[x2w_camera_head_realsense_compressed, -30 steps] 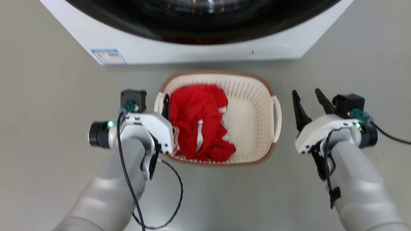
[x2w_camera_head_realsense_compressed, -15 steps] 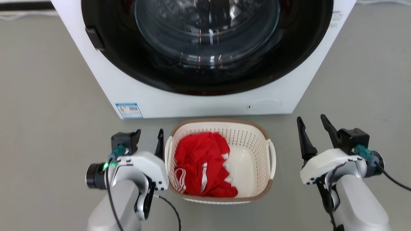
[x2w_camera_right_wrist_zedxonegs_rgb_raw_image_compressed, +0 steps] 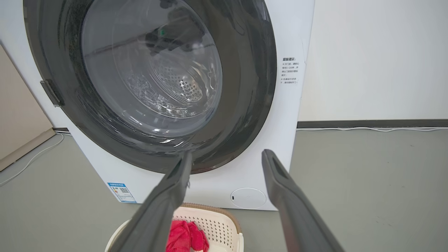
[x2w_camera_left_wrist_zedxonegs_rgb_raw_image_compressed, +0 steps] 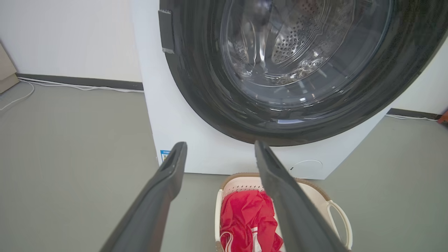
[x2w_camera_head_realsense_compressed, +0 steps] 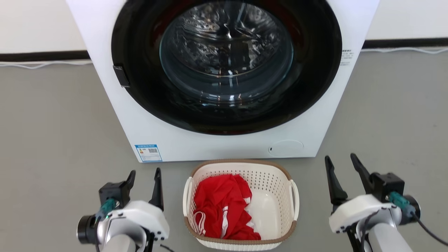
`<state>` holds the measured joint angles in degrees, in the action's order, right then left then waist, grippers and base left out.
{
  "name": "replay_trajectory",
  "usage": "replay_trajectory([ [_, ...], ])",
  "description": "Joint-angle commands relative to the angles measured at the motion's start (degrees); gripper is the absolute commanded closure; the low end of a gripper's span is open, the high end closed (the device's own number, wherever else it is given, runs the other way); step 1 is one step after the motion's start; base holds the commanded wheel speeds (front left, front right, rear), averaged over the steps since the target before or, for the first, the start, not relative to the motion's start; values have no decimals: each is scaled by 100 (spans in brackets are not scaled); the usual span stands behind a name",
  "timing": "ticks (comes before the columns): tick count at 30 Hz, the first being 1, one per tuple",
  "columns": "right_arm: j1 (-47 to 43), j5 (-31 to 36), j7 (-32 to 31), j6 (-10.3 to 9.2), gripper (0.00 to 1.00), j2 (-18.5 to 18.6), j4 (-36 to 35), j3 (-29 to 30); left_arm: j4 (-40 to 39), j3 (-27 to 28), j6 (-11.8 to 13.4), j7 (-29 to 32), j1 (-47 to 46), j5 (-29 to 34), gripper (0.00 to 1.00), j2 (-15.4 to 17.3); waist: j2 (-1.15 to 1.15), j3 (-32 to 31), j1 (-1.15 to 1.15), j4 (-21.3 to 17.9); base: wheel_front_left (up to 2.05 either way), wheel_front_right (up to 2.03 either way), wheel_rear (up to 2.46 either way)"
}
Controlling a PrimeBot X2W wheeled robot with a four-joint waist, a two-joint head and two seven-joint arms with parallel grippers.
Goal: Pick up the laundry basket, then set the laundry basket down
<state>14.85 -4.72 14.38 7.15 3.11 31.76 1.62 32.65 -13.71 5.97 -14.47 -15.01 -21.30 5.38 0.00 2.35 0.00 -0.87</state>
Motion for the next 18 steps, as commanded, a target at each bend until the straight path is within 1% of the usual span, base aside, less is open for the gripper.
replay_trajectory([
  [1,-34,-42,62,34,0,-24,-228,-156,-213,274,-46,-52,21,95,0,59,0,-85,0,35,0,0,0],
  [10,-460,-30,62,34,0,-24,-589,-88,-661,780,-287,-52,481,476,0,-70,0,-232,0,97,0,0,0],
  [11,-547,-41,-2,-1,100,-14,-389,30,-482,598,-280,3,579,443,100,-139,0,-230,0,93,0,0,0],
  [16,-850,-55,-32,-7,100,-53,-54,18,-148,589,-280,42,889,413,100,-197,0,-233,0,95,0,0,0],
  [18,-864,-164,-74,-6,100,-53,-39,42,-132,617,-294,78,902,318,100,-201,0,-234,0,95,0,0,0],
])
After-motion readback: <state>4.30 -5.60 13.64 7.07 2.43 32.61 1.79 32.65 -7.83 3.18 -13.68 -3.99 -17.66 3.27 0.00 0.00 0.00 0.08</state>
